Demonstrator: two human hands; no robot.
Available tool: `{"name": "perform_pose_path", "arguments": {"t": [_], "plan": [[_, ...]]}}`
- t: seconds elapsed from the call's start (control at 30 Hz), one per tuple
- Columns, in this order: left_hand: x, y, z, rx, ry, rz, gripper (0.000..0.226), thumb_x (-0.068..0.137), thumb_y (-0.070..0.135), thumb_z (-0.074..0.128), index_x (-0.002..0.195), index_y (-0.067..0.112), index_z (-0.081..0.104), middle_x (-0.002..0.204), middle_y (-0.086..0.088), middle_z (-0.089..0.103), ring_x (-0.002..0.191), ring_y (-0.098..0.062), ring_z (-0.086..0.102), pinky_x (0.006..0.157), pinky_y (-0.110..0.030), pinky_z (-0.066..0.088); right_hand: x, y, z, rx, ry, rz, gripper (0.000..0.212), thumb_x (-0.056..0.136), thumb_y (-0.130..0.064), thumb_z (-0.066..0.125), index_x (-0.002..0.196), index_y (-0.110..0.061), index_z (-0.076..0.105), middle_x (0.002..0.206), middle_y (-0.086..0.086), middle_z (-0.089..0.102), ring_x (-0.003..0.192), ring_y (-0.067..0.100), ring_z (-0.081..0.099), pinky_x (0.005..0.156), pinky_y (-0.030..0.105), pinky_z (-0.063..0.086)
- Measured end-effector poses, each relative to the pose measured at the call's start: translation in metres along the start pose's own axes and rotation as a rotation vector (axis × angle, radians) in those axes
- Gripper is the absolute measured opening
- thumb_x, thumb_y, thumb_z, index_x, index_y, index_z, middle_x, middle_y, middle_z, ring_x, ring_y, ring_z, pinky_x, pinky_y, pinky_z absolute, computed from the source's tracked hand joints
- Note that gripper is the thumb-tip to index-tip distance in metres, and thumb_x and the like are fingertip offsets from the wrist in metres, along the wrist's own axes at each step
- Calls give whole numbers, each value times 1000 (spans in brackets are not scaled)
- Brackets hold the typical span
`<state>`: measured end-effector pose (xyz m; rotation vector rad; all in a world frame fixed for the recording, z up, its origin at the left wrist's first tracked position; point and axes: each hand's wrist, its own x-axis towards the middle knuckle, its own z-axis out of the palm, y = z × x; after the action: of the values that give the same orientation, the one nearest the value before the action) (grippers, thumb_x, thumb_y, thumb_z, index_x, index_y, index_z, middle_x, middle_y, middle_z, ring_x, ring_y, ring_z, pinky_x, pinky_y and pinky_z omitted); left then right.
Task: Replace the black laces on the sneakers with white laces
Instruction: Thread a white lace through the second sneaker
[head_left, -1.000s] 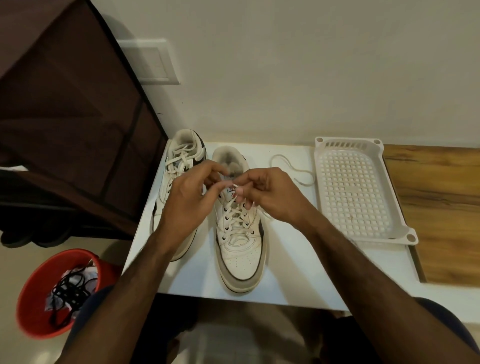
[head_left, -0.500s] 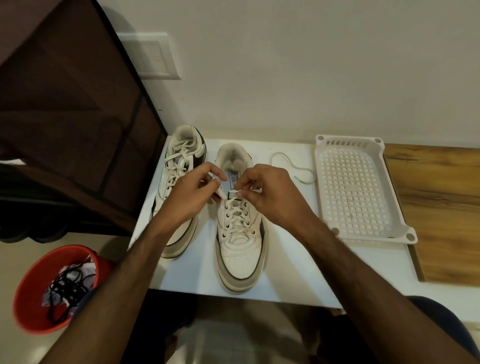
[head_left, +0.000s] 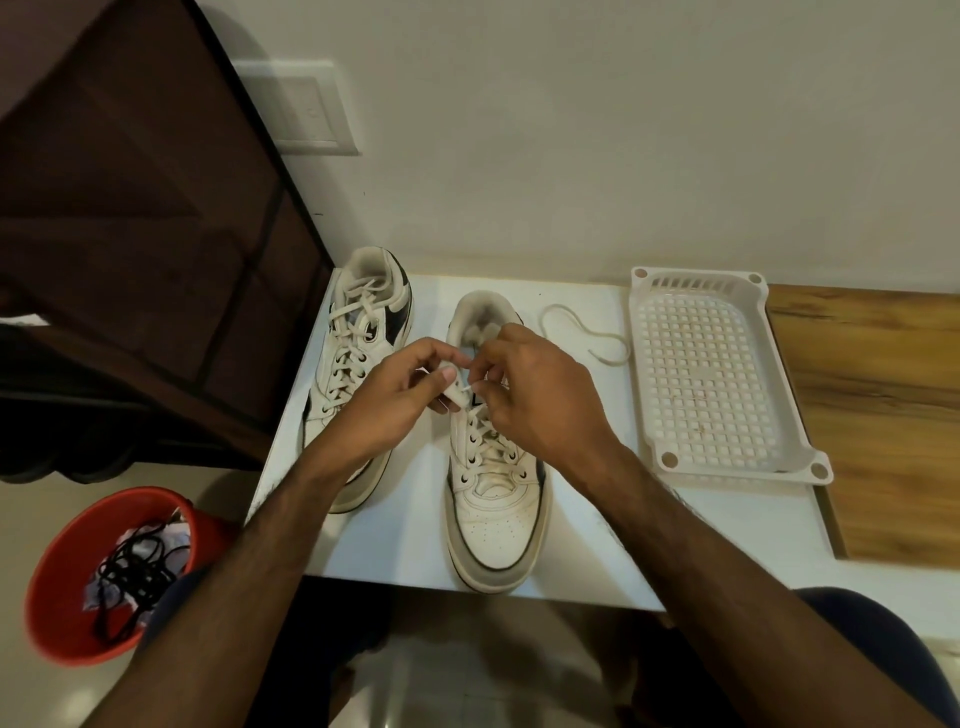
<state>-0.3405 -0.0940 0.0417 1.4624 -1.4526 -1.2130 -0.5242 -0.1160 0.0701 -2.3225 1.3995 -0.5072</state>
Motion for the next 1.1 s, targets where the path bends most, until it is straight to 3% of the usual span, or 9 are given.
{"name": "perform_pose_path", "arguments": {"t": [0.1, 0.2, 0.37, 0.5, 0.6, 0.77, 0.83, 0.97, 1.1], "plan": [[1, -2, 0, 8, 4, 6, 19, 105, 13, 53, 112, 22, 68, 109, -14, 69, 88, -27, 72, 83, -37, 58, 0, 2, -1, 21, -5, -6, 7, 87, -23, 70, 92, -28, 70, 95, -14, 56, 85, 7, 57, 66, 30, 49], [0, -2, 0, -3, -2, 12, 18, 106, 16, 54, 111, 26, 68, 107, -15, 69, 85, -25, 72, 84, -38, 56, -1, 1, 2, -50, 30, -81, 9, 85, -17, 72, 91, -24, 71, 93, -12, 58, 87, 15, 60, 64, 32, 50], [-3, 0, -2, -31, -43, 25, 22, 101, 28, 54, 121, 28, 65, 94, -3, 71, 90, -26, 72, 87, -36, 56, -1, 0, 11, -225, 141, -151, 19, 73, -12, 79, 84, -25, 70, 84, -6, 65, 90, 25, 57, 72, 33, 34], [-8, 0, -10, -115, -86, -3, 41, 95, 9, 63, 132, 17, 48, 91, 7, 67, 93, -27, 72, 93, -37, 55, 2, 2, 8, -101, 59, -69, 17, 82, -14, 75, 87, -30, 71, 87, -11, 67, 97, 18, 53, 79, 34, 30], [-7, -1, -8, -84, -56, -23, 45, 87, -4, 74, 115, 17, 46, 87, 16, 65, 86, -23, 69, 86, -39, 54, 2, 3, 13, 41, 48, -11, 20, 86, -11, 71, 91, -30, 70, 85, -15, 67, 95, 13, 51, 83, 34, 31], [-6, -3, 1, 114, 41, 13, 26, 82, 15, 84, 90, 14, 58, 77, 4, 69, 72, -9, 64, 71, -23, 51, 3, 7, 12, 264, 44, 23, 32, 83, -5, 70, 102, -27, 54, 80, -14, 68, 93, 5, 52, 81, 31, 25], [-8, -2, 1, 223, 52, 77, 21, 85, 18, 81, 87, 14, 61, 75, 4, 69, 67, -5, 61, 66, -17, 47, 4, 10, 9, 287, 6, 12, 31, 86, -7, 70, 102, -27, 55, 82, -14, 69, 93, 3, 52, 81, 30, 23], [-5, -5, -3, 333, 46, 200, 11, 90, 15, 75, 86, 13, 66, 77, 3, 67, 74, -18, 66, 70, -26, 51, 2, 14, 6, 277, -32, 2, 34, 89, -10, 68, 112, -33, 56, 86, -16, 69, 98, 2, 49, 85, 29, 21], [-6, -5, -2, 421, 44, 279, 9, 93, 11, 71, 86, 13, 65, 84, 5, 64, 82, -16, 63, 72, -20, 45, 2, 11, 6, 172, -59, -44, 45, 91, -18, 57, 127, -44, 58, 92, -19, 67, 102, 7, 43, 88, 33, 21]]}}
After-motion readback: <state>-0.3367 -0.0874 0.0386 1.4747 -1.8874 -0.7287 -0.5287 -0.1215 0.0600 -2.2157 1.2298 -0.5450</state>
